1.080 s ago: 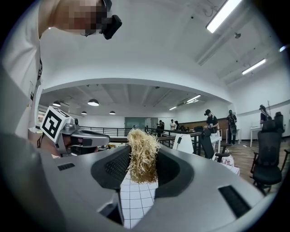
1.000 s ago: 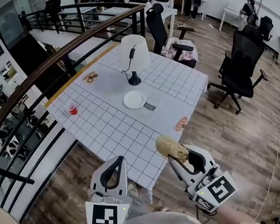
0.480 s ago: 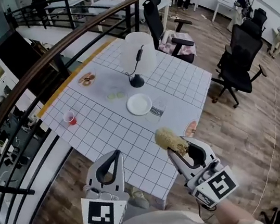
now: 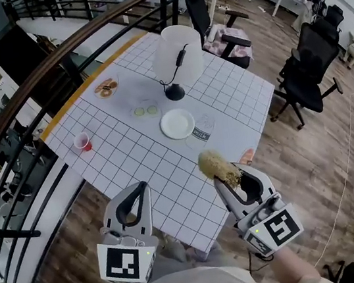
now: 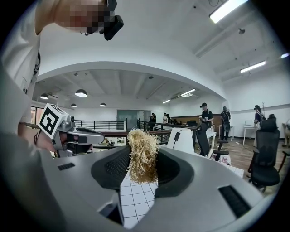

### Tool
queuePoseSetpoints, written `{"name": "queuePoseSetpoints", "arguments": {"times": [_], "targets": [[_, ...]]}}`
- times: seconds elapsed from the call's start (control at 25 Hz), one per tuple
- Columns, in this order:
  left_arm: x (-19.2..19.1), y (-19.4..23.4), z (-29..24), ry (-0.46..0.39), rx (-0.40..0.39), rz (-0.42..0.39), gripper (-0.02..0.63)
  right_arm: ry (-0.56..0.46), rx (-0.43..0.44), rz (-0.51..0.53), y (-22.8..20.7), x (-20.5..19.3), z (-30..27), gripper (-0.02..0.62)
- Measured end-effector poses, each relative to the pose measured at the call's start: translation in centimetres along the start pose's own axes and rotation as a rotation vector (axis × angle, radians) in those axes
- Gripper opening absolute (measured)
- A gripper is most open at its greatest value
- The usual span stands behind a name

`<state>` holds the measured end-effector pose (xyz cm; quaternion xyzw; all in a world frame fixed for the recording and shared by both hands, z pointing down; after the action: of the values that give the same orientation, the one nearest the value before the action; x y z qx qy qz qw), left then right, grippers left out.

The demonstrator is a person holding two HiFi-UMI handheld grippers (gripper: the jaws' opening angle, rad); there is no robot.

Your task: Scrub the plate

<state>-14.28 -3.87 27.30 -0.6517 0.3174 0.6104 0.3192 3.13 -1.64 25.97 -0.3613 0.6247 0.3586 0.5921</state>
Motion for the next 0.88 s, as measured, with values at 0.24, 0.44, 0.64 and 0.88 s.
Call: {"name": "queuePoseSetpoints", "arguments": {"times": [0.24, 0.44, 0.64, 0.88], "targets": [[-3.1, 0.3, -2.8, 0.062, -0.006, 0.046, 0.014, 0.056, 0.025, -0.007, -2.6, -3.2, -2.0, 0.149], [-6.2, 0.7, -7.8, 0.111, -0.036, -0.051, 0.014, 0.072, 0.05, 0.086, -4.7, -4.7, -5.5, 0.15], [-8.9, 1.9, -14.1, 0.146, -0.072, -0.101, 0.014, 0.106, 0.013, 0.133, -7.6, -7.4, -9.8, 0.152], [-15.2, 3.4, -20.8, 0.249, -0.103, -0.14, 0.014, 0.126, 0.003, 0.084, -10.6, -12.7, -15.1, 0.152]]}}
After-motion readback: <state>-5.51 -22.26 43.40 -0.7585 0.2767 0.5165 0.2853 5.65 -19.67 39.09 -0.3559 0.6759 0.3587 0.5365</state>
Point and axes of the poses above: the fingertips, and each gripper's own axes: z backward along the fingers, y to its left, x out of its top, the point moved 2 cm from there along z, backward along the fingers, and after that the axes turned 7 degrees about -y, right-handed, at the moved point
